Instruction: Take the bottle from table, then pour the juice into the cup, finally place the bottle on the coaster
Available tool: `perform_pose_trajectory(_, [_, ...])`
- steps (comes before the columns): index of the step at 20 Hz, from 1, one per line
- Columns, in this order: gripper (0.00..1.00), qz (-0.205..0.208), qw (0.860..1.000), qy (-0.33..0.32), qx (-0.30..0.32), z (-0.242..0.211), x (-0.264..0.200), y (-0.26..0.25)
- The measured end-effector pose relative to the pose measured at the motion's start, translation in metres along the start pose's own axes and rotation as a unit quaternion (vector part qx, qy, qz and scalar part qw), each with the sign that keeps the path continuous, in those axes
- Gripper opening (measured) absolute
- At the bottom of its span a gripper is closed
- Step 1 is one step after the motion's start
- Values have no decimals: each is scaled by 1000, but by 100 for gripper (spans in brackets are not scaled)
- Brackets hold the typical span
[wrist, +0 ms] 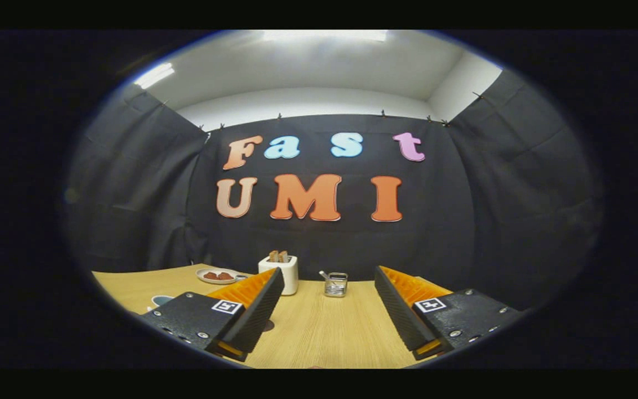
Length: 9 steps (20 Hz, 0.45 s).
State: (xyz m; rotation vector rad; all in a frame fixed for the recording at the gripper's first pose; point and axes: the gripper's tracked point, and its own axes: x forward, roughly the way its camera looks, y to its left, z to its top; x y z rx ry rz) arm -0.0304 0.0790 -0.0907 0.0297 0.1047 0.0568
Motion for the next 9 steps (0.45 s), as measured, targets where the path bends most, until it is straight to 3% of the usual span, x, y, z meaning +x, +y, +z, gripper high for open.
perform_pose_trajectory(9, [97,18,999,-24,-17,32,-20,5])
